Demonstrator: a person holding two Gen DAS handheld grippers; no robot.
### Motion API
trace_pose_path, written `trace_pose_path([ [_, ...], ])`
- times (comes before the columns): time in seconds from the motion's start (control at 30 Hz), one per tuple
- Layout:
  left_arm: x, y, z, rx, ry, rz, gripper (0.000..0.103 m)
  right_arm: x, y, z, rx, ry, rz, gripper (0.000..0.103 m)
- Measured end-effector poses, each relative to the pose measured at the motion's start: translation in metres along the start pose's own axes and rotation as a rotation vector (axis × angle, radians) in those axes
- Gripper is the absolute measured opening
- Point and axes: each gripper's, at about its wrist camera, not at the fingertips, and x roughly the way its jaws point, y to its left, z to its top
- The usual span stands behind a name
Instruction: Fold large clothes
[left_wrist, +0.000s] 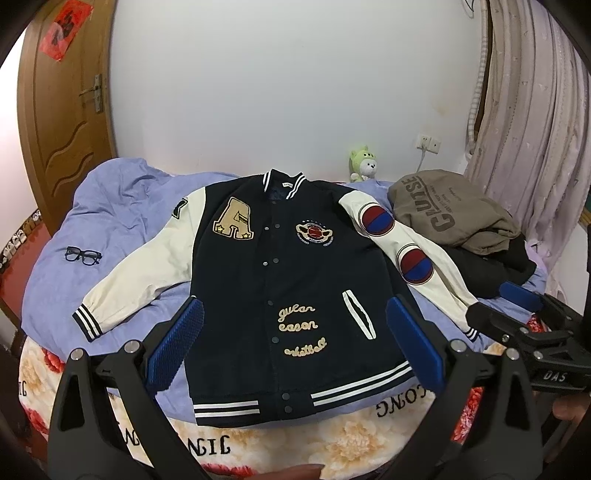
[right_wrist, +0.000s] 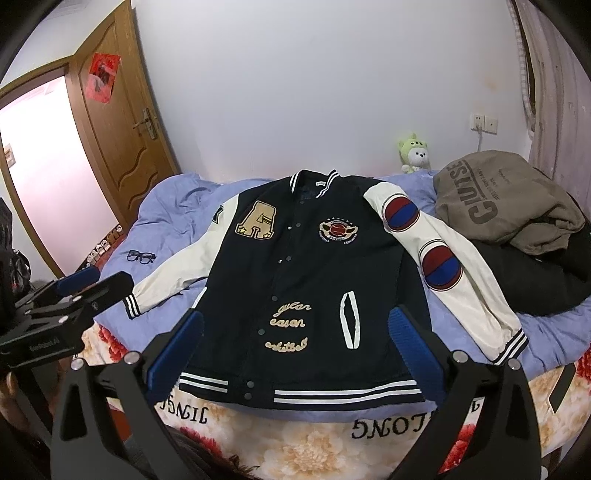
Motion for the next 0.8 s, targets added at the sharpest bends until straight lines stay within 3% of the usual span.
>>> trace_pose_path([
  [0.8, -0.0024, -0.0029, -0.0040, 0.017, 0.000, 0.002, 0.097, -0.0056, 0.0041, 0.0020, -0.016, -0.006, 0.003, 0.098],
])
